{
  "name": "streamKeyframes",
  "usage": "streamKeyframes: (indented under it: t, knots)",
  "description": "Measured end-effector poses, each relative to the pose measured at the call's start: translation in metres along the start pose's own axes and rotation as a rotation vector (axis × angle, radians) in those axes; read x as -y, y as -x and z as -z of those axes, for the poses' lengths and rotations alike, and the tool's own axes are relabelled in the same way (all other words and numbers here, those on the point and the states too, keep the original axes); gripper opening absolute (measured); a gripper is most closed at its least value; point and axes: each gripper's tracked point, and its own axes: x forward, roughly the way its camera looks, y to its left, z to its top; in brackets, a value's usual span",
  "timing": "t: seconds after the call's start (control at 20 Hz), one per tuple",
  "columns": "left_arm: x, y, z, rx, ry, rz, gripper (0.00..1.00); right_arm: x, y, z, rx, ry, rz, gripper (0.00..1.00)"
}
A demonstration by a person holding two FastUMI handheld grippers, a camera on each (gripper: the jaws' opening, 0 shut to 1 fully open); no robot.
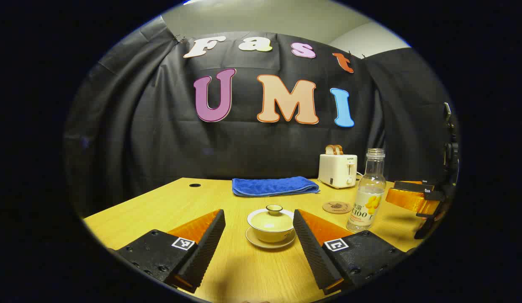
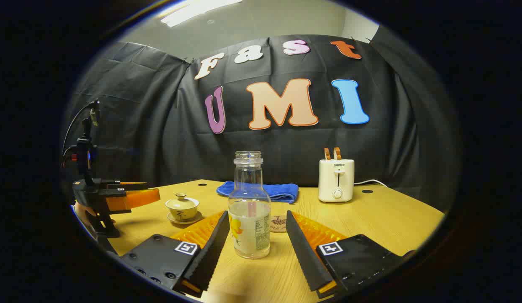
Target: Open the teacup lid with one hand, grasp the water bottle and pour water into the teacup with the other hand; after pouring, place the water bottle on the coaster and then close the teacup lid.
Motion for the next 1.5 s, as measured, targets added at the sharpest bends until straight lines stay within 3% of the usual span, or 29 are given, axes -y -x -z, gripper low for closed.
streamKeyframes:
  t: [0.45,0.65,0.85,1.15,1.2,1.5]
  knots:
    - [-0.004,-0.002,-0.002,0.015,-0.029,-0.015,0.96,0.001,-0.002,-0.001,-0.002,0.0,0.016,0.84]
    - [-0.008,-0.003,-0.002,0.016,-0.032,-0.037,0.95,0.0,-0.002,0.0,-0.002,-0.001,0.009,0.88]
    - [0.005,-0.005,-0.002,0.017,-0.036,0.03,0.94,-0.002,-0.002,-0.001,-0.002,0.0,-0.002,0.88]
    - [0.009,-0.018,-0.001,0.015,-0.031,0.072,0.94,-0.002,-0.002,-0.001,-0.002,0.0,-0.002,0.88]
    - [0.008,-0.022,-0.001,0.011,-0.032,0.073,0.94,-0.003,-0.002,-0.002,-0.003,-0.001,-0.001,0.92]
    - [0.015,-0.051,0.001,0.005,-0.033,0.131,0.94,-0.003,-0.002,-0.002,-0.002,-0.001,-0.004,0.88]
